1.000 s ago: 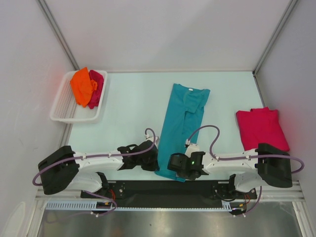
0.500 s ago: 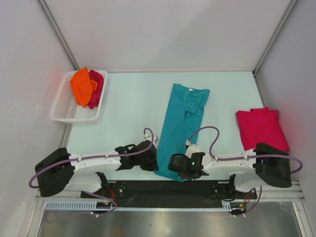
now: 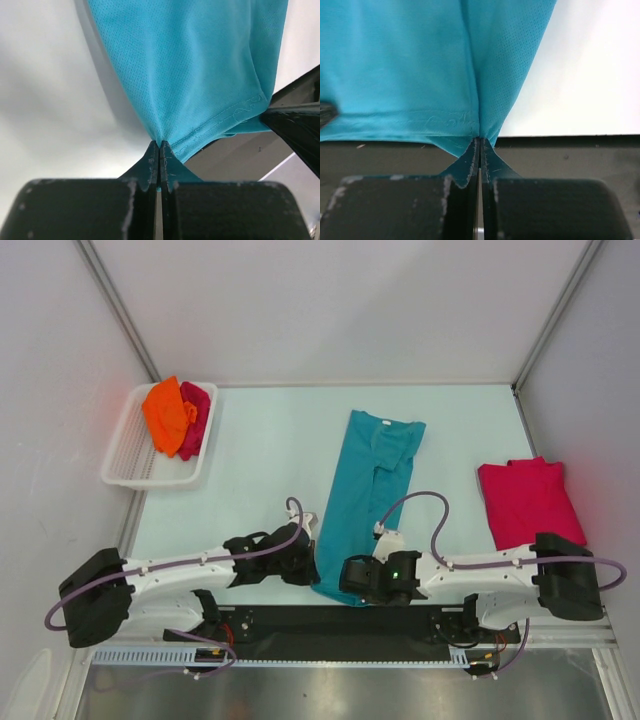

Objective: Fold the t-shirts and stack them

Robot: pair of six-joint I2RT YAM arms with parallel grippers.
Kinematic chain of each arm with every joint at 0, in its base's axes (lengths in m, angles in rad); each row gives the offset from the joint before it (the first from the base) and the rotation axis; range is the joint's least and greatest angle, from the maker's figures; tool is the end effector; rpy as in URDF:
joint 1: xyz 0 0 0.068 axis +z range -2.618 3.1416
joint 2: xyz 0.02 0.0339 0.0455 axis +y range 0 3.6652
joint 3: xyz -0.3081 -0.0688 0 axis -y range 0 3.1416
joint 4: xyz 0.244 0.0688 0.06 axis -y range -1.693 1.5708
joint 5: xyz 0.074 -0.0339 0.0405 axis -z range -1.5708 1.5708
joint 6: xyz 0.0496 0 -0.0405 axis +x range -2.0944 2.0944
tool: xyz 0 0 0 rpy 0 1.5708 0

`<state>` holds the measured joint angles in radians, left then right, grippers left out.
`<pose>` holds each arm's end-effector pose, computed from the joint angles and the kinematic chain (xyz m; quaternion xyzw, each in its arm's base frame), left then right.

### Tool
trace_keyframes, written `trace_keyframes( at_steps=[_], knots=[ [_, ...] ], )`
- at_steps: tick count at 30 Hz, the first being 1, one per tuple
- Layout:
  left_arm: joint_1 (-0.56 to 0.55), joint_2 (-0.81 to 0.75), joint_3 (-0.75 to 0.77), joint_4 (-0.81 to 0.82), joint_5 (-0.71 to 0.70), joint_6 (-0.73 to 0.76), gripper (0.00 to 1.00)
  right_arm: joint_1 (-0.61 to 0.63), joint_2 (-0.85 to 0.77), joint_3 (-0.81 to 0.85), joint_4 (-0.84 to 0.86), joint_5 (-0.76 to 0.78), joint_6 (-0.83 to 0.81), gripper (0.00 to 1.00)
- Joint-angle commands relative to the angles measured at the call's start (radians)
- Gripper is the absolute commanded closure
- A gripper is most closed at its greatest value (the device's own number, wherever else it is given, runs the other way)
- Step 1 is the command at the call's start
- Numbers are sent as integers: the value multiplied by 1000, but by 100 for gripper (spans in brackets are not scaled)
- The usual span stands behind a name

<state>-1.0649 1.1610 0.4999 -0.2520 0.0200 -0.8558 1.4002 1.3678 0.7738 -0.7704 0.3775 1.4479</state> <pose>0.0971 -0.1774 0.1958 0.1020 0.9409 -0.2700 0.1774 0.0551 0.2120 0.2109 0.0426 0.9763 0.0728 0.1994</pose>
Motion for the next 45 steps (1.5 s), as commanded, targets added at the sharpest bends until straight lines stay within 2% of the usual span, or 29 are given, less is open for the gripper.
trace_keyframes(
  at_steps=[1,8,14,21,30,36,45],
  knots=[
    [-7,-56,14,-33,-17,-2,100,19,-65,74,-115,95,45,100],
    [-9,-129,26,-85,-18,-5,100,34,-70,133,-179,146,51,100],
    [-7,-103,123,-157,-80,47,100,-35,-49,151,-170,153,-18,100],
    [80,-14,299,-196,-57,130,100,-203,-53,197,-112,172,-211,100],
    [230,80,420,-199,34,213,100,-437,19,260,15,127,-458,100],
    [286,181,491,-196,63,253,100,-556,88,291,85,84,-546,100],
    [350,399,652,-193,120,313,100,-665,158,338,128,63,-609,100]
  ],
)
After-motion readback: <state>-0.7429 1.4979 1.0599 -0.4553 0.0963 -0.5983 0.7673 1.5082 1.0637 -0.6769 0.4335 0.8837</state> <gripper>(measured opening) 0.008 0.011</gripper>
